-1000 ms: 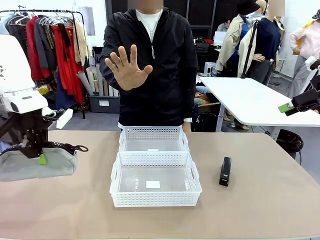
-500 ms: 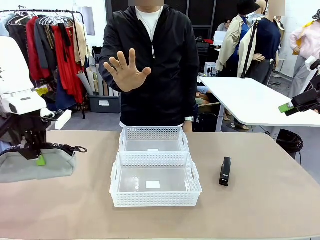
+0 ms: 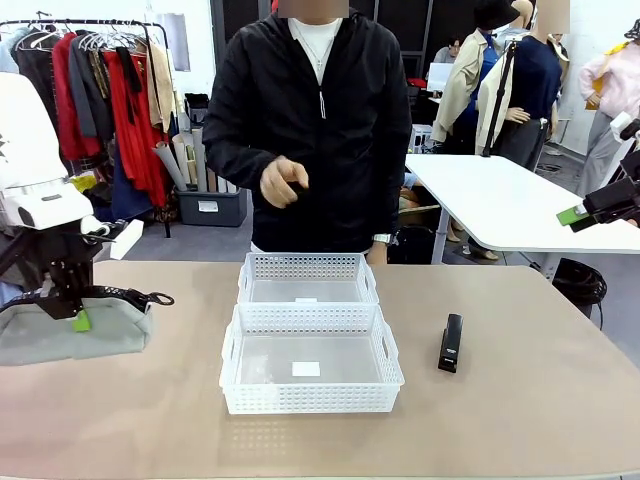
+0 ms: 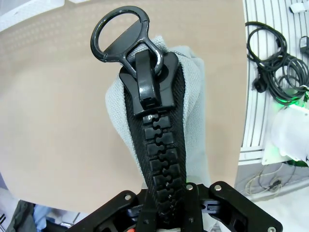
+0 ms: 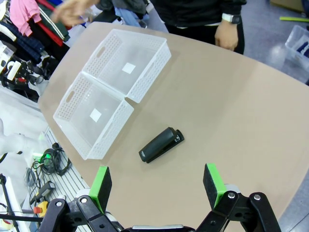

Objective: Distribute items into two baskets.
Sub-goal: Place the picked Pencil pouch into the Organizing basket as instructed by the person.

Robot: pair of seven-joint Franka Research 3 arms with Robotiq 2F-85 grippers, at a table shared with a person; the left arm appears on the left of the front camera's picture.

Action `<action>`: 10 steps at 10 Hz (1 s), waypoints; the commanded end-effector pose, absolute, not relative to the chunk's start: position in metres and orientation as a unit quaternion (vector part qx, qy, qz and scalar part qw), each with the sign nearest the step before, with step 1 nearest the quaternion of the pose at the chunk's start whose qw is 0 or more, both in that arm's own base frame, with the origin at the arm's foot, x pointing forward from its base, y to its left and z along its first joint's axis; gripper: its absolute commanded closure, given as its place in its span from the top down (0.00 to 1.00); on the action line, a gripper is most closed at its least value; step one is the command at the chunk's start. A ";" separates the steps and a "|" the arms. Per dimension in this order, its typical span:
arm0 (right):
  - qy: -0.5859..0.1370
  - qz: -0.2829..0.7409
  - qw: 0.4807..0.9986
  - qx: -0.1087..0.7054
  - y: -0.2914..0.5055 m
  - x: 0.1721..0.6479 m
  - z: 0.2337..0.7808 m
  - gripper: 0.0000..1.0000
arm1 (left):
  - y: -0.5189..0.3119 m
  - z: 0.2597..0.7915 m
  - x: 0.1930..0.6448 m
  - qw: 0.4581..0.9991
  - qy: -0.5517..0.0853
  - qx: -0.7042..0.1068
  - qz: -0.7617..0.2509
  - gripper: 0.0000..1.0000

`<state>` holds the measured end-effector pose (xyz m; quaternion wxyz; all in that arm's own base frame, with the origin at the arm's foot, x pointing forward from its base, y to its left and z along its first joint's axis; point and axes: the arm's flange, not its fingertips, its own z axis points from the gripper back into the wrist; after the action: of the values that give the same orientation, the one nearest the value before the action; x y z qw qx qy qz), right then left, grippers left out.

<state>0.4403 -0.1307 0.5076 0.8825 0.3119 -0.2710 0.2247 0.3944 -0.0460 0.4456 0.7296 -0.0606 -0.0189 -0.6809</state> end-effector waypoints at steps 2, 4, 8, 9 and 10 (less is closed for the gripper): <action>-0.272 0.225 0.882 0.313 -0.130 0.440 0.509 1.00 | -0.043 0.447 0.394 0.731 -0.019 -0.059 -0.679 0.00; -0.272 0.225 0.882 0.313 -0.130 0.440 0.509 1.00 | -0.043 0.447 0.394 0.731 -0.019 -0.059 -0.679 0.00; -0.272 0.225 0.882 0.313 -0.130 0.440 0.509 1.00 | -0.043 0.447 0.394 0.731 -0.019 -0.059 -0.679 0.00; -0.272 0.225 0.882 0.313 -0.130 0.440 0.509 1.00 | -0.043 0.447 0.394 0.731 -0.019 -0.059 -0.679 0.00; -0.272 0.225 0.882 0.313 -0.130 0.440 0.509 1.00 | -0.043 0.447 0.394 0.731 -0.019 -0.059 -0.679 0.00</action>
<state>0.4403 -0.1307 0.5076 0.8825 0.3119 -0.2710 0.2247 0.3944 -0.0460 0.4456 0.7296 -0.0606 -0.0189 -0.6809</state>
